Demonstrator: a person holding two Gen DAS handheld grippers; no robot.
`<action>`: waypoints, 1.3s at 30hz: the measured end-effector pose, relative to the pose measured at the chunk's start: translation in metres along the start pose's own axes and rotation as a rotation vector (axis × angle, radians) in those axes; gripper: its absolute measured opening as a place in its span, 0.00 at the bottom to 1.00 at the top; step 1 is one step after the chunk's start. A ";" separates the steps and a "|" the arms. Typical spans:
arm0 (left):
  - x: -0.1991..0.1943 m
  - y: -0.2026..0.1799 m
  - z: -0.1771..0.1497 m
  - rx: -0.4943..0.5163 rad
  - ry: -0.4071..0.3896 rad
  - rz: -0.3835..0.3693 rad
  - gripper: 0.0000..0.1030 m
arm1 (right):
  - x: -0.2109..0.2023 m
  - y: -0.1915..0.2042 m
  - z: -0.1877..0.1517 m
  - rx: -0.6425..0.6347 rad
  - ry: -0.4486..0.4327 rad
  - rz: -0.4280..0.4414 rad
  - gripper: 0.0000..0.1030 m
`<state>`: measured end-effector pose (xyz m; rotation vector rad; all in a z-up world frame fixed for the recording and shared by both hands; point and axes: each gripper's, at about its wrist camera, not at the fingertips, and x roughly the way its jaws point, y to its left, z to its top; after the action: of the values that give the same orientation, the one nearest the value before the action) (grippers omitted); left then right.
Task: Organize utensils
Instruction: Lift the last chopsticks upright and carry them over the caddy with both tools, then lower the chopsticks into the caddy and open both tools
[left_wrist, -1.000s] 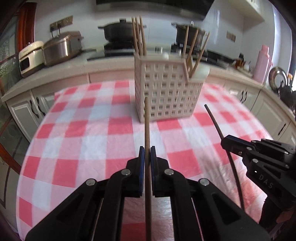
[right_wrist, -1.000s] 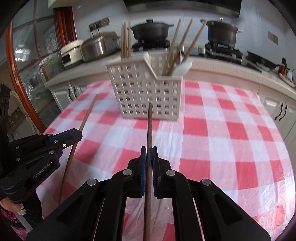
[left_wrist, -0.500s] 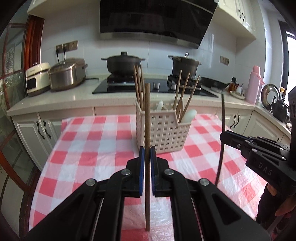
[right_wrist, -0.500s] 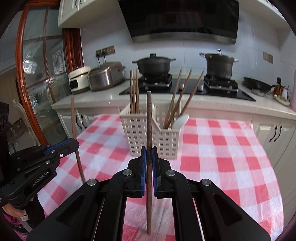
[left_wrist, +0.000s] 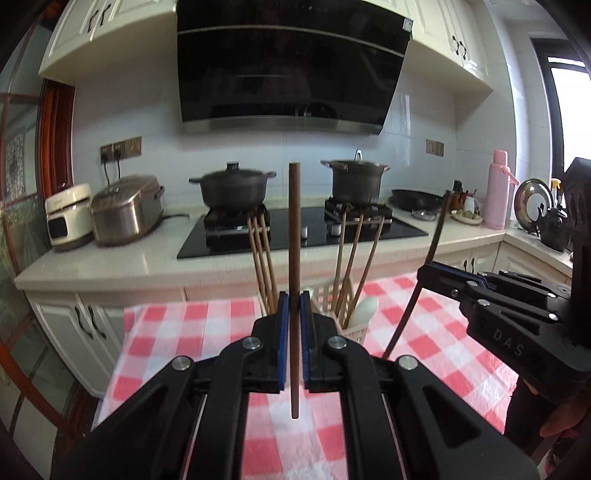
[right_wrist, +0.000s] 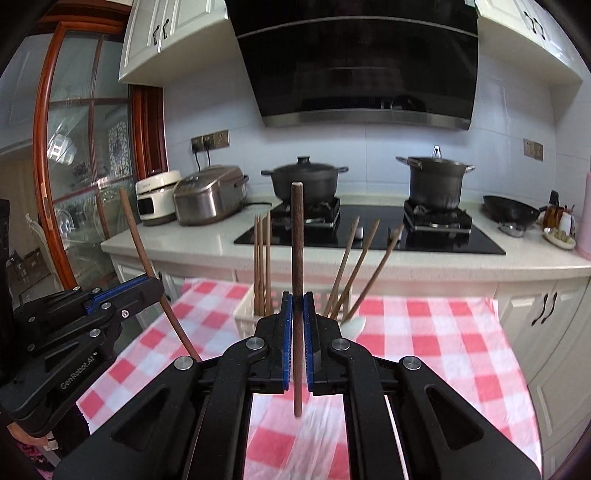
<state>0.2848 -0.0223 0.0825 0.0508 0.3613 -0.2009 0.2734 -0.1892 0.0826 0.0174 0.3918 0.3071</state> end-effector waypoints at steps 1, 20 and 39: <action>0.000 0.000 0.006 0.002 -0.004 -0.004 0.06 | 0.000 -0.001 0.005 0.000 -0.005 -0.003 0.06; 0.056 0.015 0.105 -0.065 -0.070 -0.028 0.06 | 0.050 -0.022 0.078 0.026 -0.055 -0.038 0.06; 0.162 0.036 0.039 -0.103 0.193 -0.049 0.06 | 0.149 -0.031 0.031 0.064 0.170 -0.026 0.06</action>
<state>0.4540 -0.0209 0.0616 -0.0406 0.5649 -0.2266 0.4252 -0.1728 0.0537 0.0487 0.5696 0.2709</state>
